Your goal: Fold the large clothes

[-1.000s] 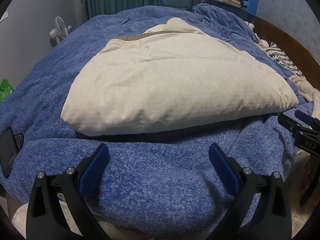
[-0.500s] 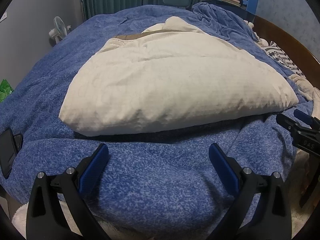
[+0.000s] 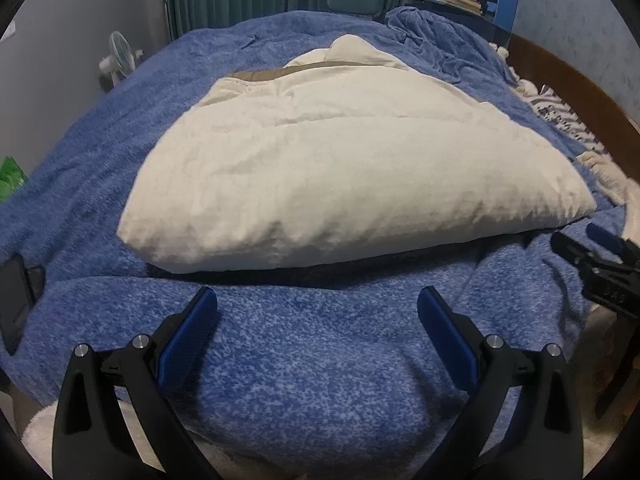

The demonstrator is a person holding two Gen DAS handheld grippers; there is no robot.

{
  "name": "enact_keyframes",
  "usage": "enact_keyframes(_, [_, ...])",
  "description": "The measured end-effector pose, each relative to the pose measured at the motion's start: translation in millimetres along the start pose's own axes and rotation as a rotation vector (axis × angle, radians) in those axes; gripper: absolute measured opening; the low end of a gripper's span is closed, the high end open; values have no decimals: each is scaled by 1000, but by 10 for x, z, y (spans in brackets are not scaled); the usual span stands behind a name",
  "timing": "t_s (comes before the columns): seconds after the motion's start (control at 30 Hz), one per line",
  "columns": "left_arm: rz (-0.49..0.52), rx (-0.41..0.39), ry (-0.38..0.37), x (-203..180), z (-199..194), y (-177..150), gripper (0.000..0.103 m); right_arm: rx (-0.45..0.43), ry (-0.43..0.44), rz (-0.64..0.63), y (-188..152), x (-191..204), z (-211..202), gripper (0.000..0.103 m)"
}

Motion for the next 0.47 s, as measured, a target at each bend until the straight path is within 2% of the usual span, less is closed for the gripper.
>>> enact_keyframes(0.2, [37, -33, 11, -40, -38, 17, 96, 2, 5, 1, -6, -9, 12, 96])
enact_keyframes(0.33, [20, 17, -23, -45, 27, -27, 96, 2, 8, 3, -15, -7, 11, 96])
enact_keyframes(0.47, [17, 19, -23, -30, 33, -8, 96, 2, 10, 4, -18, -2, 9, 96])
Point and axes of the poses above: each gripper's, at about its wrist camera, not at the fingertips, and z roughly the way its jaws point, x to its left, y to its top, the point moved 6 cm from there along z, roughly the way its jaws point, and after that the axes turned 8 degrees about z, right-handed, at the moved point
